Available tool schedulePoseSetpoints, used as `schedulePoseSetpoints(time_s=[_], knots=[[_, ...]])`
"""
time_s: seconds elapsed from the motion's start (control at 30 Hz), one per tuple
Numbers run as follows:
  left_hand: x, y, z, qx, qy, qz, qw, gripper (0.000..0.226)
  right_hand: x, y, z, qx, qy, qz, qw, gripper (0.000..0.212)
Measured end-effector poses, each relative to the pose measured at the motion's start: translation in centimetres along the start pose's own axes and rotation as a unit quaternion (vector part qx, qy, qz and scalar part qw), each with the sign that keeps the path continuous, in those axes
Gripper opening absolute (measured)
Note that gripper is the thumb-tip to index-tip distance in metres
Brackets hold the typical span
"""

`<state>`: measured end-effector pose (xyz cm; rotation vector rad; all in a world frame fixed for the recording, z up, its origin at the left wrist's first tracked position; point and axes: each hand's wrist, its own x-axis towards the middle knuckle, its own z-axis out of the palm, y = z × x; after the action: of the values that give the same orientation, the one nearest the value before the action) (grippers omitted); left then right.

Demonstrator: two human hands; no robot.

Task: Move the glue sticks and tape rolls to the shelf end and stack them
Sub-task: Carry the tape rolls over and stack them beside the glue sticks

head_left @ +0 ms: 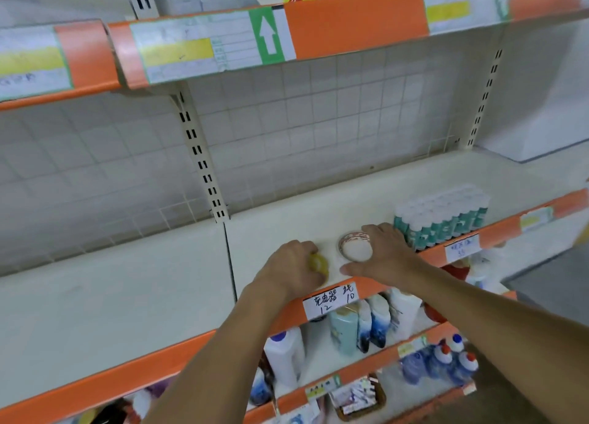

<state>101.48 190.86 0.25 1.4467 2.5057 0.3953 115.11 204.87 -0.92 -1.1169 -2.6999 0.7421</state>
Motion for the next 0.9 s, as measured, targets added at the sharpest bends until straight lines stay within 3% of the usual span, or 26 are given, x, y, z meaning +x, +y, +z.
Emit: schedulePoseSetpoints(time_s=[0.2,0.4,0.9], knots=[[-0.4,0.3,0.2,-0.002,0.0,-0.017,1.0,0.06,0.2,0.6,0.6,0.044,0.02,-0.004,0.999,0.103],[-0.6,0.6,0.5,-0.014,0.008,-0.016,1.0,0.049,0.4,1.0,0.9,0.079,0.016,0.002,0.997,0.11],[-0.7,1.0,0.8,-0.057,0.014,-0.064,0.996,0.054,0.9,1.5,1.5,0.113,0.035,0.013,0.993,0.103]])
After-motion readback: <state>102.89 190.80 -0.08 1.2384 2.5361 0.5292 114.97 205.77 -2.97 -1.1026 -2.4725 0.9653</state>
